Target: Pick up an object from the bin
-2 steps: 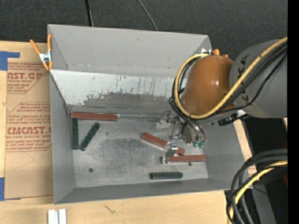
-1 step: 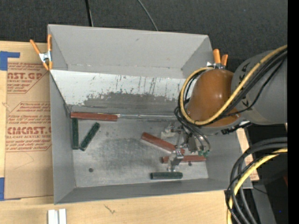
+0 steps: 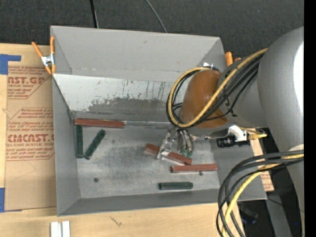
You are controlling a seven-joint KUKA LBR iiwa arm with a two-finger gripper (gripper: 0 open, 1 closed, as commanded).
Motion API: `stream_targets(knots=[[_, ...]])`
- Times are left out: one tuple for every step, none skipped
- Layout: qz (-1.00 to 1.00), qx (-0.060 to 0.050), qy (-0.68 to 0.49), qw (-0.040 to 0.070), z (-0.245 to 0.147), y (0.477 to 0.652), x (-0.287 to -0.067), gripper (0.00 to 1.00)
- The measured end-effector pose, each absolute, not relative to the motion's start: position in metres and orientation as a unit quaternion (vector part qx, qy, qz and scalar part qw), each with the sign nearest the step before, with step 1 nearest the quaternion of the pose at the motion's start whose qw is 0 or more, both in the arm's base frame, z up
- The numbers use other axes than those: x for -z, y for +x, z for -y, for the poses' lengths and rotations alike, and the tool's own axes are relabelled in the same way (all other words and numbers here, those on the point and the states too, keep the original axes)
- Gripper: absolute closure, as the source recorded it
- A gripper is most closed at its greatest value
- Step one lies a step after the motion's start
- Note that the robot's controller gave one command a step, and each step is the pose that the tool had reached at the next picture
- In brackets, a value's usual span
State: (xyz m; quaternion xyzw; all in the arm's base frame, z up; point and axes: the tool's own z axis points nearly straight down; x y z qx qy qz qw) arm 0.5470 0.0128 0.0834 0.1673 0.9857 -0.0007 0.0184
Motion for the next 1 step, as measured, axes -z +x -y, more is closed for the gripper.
stream_targets(knots=[[-0.986,0.0,0.166,0.013,-0.0146,0.545,-0.0825,1.0]])
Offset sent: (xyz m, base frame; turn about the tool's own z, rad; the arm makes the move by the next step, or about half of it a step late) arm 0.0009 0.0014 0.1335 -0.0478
